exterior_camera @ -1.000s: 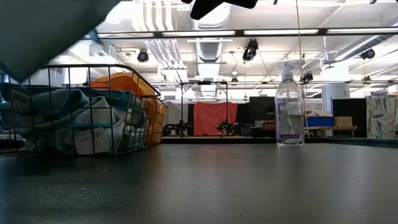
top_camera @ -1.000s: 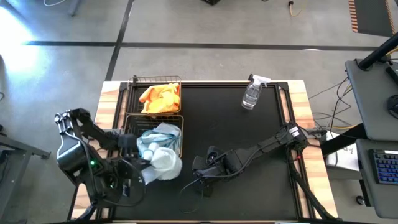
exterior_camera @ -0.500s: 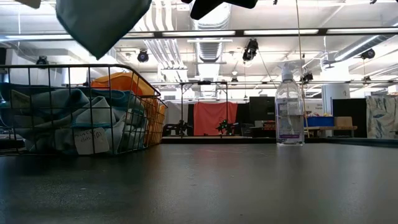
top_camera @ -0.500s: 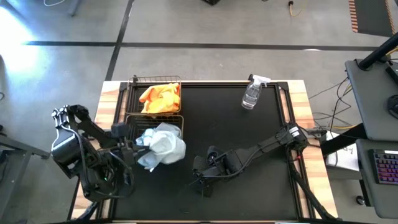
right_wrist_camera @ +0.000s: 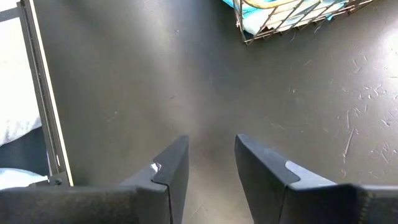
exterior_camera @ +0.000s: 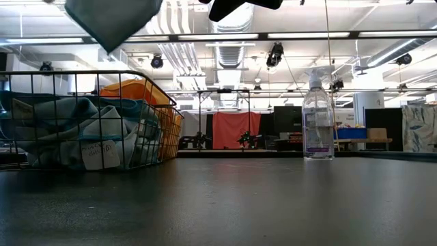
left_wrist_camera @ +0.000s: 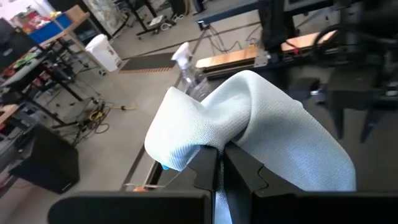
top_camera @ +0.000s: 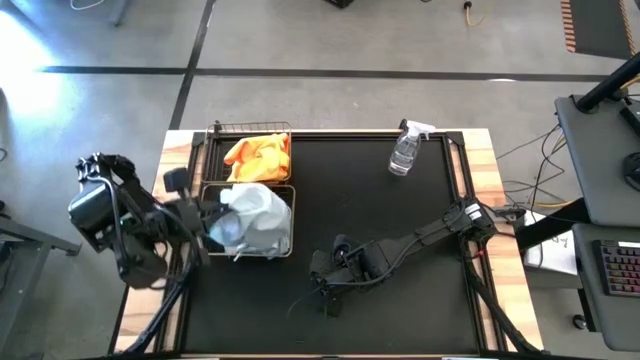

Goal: Sort microfiber towel by color & place in baskets
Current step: Put the blue towel into the bottom wire basket

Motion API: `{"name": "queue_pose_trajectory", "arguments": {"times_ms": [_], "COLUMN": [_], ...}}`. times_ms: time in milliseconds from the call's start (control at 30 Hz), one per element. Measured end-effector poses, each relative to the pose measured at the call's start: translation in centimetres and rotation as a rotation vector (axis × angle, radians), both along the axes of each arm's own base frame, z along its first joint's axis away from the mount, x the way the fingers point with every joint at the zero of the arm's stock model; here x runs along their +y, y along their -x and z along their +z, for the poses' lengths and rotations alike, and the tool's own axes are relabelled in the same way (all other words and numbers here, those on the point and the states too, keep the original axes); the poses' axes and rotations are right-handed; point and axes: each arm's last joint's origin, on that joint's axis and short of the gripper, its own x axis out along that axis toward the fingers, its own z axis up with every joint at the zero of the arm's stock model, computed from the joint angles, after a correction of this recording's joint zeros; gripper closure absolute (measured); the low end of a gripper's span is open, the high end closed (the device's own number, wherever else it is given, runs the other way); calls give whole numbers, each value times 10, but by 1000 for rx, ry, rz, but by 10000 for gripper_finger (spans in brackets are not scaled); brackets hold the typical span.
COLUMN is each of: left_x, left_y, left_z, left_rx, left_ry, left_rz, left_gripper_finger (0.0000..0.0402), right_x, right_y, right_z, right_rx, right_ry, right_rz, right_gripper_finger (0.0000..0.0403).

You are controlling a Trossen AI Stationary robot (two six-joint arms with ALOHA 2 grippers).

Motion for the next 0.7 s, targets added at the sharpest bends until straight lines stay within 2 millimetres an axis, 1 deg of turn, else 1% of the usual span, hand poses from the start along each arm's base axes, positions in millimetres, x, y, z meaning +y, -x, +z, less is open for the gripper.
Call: {"name": "queue_pose_trajectory", "arguments": {"times_ms": [200,400,533,700], "left_x": [23,37,41,40], "left_y": [15,29,35,38], "left_z": [-12,-33,-52,-81], "left_rx": [-10,24,82,248], "left_ry": [30,100,162,220], "left_rz": [42,50,50,19], "left_gripper_finger": [401,401,401,401], "right_x": [0,0,0,0], "right_y": [0,0,0,0], "right_z": [0,0,0,0], "right_rx": [0,0,0,-1], "right_ry": [0,0,0,0], "right_rz": [0,0,0,0], "right_gripper_finger": [280,280,280,280]}}
